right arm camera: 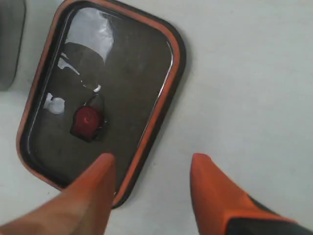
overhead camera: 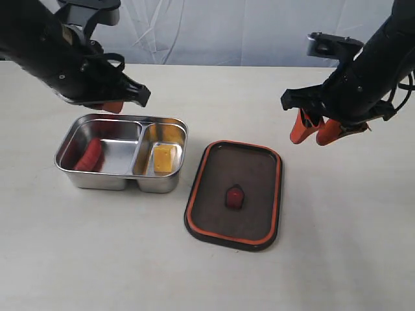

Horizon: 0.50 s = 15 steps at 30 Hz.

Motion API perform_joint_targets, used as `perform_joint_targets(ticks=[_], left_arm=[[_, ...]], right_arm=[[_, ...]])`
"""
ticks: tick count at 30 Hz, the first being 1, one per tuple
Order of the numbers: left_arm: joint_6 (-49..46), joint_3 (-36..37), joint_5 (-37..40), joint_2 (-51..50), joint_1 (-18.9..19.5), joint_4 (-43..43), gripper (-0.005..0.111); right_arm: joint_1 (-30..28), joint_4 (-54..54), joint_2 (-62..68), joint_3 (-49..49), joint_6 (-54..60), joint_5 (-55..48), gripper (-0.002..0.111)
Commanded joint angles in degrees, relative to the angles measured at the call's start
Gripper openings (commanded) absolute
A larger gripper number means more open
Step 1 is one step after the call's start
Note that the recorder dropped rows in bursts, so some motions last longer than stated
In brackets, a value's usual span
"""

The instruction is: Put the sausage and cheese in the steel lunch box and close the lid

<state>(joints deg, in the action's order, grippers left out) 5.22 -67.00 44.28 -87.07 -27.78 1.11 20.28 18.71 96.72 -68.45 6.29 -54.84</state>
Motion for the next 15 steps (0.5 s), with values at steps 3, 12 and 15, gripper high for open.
perform_joint_targets(ticks=[3,12,15], left_arm=[[0.6,8.9,1.2,7.5,0.2,0.5,0.0],[0.6,15.7,2.7,17.2,0.2,7.4,0.0],[0.6,16.1,3.4,18.1,0.2,7.4,0.0]], right_arm=[[-0.2,-0.2,5.7,0.1,5.4,6.0,0.049],[-0.2,-4.0,16.7,-8.7,10.5,8.0,0.049],[-0.1,-3.8,18.9,-11.3,11.1,6.7,0.049]])
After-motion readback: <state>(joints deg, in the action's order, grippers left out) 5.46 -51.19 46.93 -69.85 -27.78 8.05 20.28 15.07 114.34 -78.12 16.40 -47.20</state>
